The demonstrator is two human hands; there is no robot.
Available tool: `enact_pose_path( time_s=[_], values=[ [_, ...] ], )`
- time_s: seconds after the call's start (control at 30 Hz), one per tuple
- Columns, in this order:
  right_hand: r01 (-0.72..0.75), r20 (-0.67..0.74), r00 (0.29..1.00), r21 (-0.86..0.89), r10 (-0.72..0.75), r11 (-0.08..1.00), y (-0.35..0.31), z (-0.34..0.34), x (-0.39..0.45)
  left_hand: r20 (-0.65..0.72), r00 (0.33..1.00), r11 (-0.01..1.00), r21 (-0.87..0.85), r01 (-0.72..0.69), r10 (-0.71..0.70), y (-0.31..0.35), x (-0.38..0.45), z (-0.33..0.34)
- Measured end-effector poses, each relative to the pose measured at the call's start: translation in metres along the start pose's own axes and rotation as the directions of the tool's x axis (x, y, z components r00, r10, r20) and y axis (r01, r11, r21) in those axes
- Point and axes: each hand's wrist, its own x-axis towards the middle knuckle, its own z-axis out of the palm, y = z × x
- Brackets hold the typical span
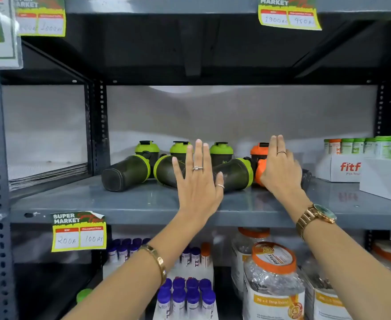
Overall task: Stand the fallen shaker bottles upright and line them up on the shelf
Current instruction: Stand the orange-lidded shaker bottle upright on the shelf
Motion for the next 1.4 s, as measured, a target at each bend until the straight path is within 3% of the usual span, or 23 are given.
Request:
enact_pose_path(
  time_s=[0.17,0.37,0.63,0.73,0.87,0.97,1.07,1.2,1.4],
  values=[
    [-0.054,0.093,0.994,-0.097,0.063,0.994,0.015,0.007,0.007,0.042,0.995,0.994,-0.063,-0.084,0.087,0.016,-0.023,0.003],
    [-0.045,0.207,0.974,-0.229,0.094,0.972,0.023,0.023,0.016,0.151,0.986,0.997,-0.035,-0.066,0.071,0.023,-0.042,0.012],
    [0.007,0.194,0.978,-0.388,0.074,0.921,0.024,0.029,0.02,0.131,0.982,0.99,-0.046,-0.134,0.139,0.021,-0.044,0.01],
    [-0.072,0.145,0.982,-0.291,0.118,0.954,0.025,0.026,0.018,0.126,0.98,0.987,-0.06,-0.15,0.157,0.021,-0.045,0.011],
    [-0.256,0.058,0.965,0.011,0.255,0.967,0.026,0.021,0.018,0.114,0.981,0.986,-0.07,-0.148,0.156,0.021,-0.045,0.01],
    [-0.384,0.059,0.92,0.328,0.387,0.863,0.028,0.02,0.018,0.121,0.981,0.986,-0.082,-0.144,0.153,0.021,-0.044,0.009],
    [-0.474,0.188,0.873,0.54,0.449,0.695,0.034,0.02,0.021,0.121,0.982,0.987,-0.092,-0.136,0.146,0.022,-0.044,0.009],
    [-0.573,0.366,0.818,0.595,0.444,0.564,0.041,0.024,0.024,0.108,0.984,0.986,-0.099,-0.132,0.143,0.022,-0.044,0.008],
    [-0.592,0.441,0.802,0.677,0.404,0.437,0.043,0.026,0.025,0.105,0.985,0.986,-0.109,-0.123,0.134,0.022,-0.045,0.007]
  ],
)
